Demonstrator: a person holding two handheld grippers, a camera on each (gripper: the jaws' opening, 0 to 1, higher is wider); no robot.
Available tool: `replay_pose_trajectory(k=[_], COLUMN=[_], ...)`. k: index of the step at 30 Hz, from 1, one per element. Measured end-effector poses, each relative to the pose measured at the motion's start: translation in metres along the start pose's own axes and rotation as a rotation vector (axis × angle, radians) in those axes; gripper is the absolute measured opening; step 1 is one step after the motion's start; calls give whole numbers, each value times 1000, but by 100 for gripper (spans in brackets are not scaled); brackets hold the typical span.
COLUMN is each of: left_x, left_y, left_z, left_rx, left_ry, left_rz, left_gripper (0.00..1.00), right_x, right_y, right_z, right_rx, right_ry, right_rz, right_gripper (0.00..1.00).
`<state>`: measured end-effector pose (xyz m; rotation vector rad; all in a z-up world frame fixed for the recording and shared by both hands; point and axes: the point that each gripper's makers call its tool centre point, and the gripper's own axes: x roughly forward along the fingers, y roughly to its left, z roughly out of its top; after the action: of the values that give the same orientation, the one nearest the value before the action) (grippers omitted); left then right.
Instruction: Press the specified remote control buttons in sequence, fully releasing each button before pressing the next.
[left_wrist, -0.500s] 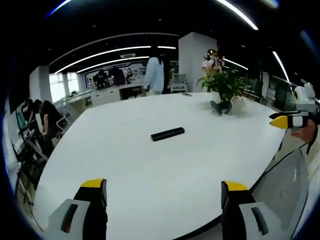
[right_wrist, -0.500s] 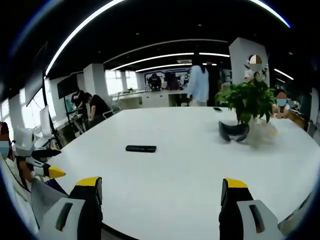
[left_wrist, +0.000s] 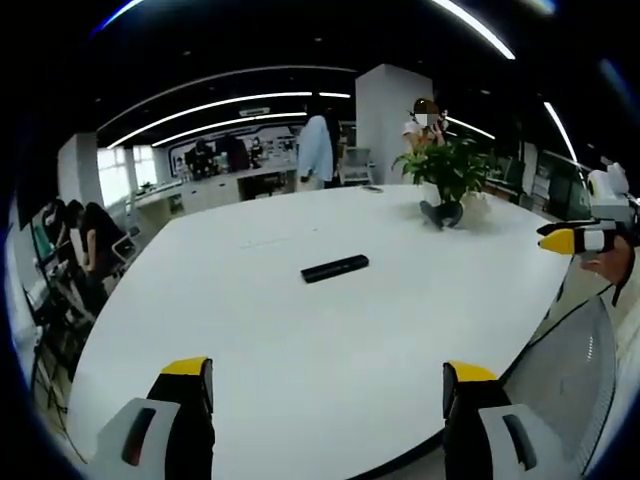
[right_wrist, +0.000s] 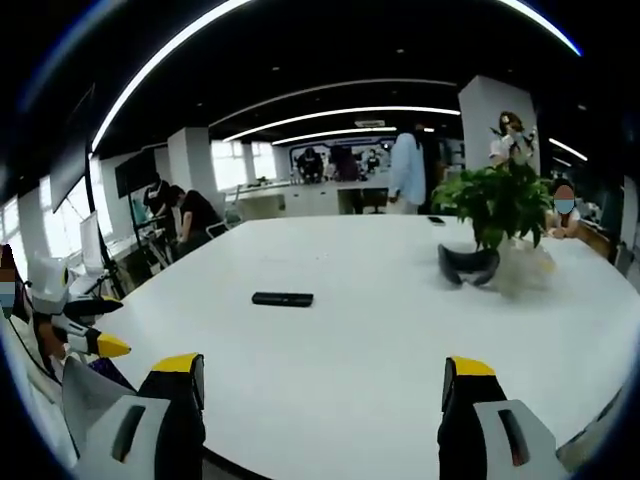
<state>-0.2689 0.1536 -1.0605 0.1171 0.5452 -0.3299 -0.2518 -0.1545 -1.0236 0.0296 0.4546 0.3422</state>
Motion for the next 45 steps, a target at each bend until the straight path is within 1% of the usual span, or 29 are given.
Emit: replay_pose_trajectory(k=[11, 19, 33, 41, 45], left_x=[1, 2, 3, 5, 5], left_y=[-2, 0, 0, 0, -1], left_z=[3, 2, 1, 0, 1], left_rx=[-3, -7, -3, -1, -8], left_ry=[-7, -4, 2, 6, 1], left_rz=[-6, -5, -4, -8, -10], left_gripper=[99, 99, 99, 99, 99], right_x=[0, 1, 3, 1, 0], right_y=[0, -1, 0, -3, -4], right_z=[-2, -5, -3, -5, -5], right_rx=[-2, 1, -2, 2, 5], right_ry=[5, 12, 14, 16, 14], right_rz=[3, 3, 2, -5, -8], right_gripper=[99, 99, 99, 99, 99])
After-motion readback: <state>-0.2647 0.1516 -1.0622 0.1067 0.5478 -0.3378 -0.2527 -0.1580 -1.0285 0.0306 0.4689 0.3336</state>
